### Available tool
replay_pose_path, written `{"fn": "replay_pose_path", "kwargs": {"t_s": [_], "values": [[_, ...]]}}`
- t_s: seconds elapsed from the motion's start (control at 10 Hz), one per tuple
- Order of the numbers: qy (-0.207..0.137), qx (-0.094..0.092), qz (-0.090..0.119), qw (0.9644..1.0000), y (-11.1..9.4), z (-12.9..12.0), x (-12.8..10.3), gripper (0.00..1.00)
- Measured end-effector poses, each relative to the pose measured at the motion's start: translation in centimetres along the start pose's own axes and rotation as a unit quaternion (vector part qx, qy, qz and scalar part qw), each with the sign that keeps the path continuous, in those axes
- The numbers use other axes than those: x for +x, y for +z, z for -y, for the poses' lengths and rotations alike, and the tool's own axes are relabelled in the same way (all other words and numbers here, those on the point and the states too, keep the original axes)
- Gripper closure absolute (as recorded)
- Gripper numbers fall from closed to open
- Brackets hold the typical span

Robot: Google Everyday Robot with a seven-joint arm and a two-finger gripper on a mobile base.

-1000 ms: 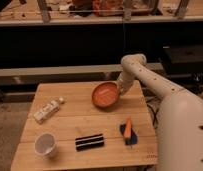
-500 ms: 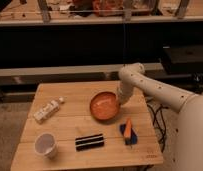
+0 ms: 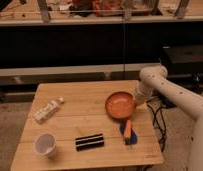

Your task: Drag the ceramic bowl in a circle

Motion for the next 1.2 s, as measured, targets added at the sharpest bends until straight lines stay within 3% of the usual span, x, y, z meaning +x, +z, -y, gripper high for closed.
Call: {"fn": "replay_pose_path", "kwargs": {"t_s": [0.2, 0.5, 0.7, 0.9, 1.2], "values": [[0.035, 0.003, -0.008, 0.9993, -0.6, -1.5, 2.9, 1.00], [0.060, 0.014, -0.017, 0.9979, -1.7, -0.6, 5.5, 1.00], [0.061, 0.026, -0.021, 0.9976, -1.9, 2.2, 5.9, 1.00], [0.042, 0.040, -0.026, 0.9980, -1.7, 7.4, 5.2, 1.00], [-0.014, 0.043, -0.028, 0.9986, -1.1, 12.1, 1.7, 1.00]]}}
